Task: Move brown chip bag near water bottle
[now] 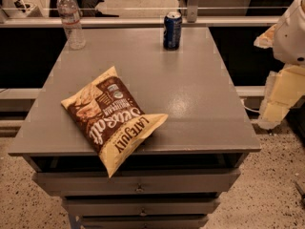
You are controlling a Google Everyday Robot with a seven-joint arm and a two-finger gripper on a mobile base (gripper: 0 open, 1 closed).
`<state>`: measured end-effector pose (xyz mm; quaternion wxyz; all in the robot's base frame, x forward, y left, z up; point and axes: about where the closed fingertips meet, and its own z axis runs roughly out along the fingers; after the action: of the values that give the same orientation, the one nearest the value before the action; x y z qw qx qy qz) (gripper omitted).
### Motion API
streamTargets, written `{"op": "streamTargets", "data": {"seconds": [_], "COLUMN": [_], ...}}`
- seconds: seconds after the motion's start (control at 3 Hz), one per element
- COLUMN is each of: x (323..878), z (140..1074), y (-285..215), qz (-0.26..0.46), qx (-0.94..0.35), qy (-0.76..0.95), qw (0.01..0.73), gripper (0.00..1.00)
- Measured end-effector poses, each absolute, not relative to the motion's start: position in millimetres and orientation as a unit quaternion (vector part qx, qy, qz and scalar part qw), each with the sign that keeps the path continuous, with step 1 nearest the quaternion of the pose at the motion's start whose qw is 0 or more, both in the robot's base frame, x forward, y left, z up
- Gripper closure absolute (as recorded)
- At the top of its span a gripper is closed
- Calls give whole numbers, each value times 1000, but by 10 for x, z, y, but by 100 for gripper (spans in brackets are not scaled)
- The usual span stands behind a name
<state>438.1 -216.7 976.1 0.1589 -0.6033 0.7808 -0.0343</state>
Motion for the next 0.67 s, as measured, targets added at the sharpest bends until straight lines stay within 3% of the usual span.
{"op": "streamTargets", "data": {"seconds": [0.67], "x": [4462], "z": [9630], "y": [-1944], "qz": [-15], "qx": [-617], "qy": [768], "qw": [170], "gripper": [0]}}
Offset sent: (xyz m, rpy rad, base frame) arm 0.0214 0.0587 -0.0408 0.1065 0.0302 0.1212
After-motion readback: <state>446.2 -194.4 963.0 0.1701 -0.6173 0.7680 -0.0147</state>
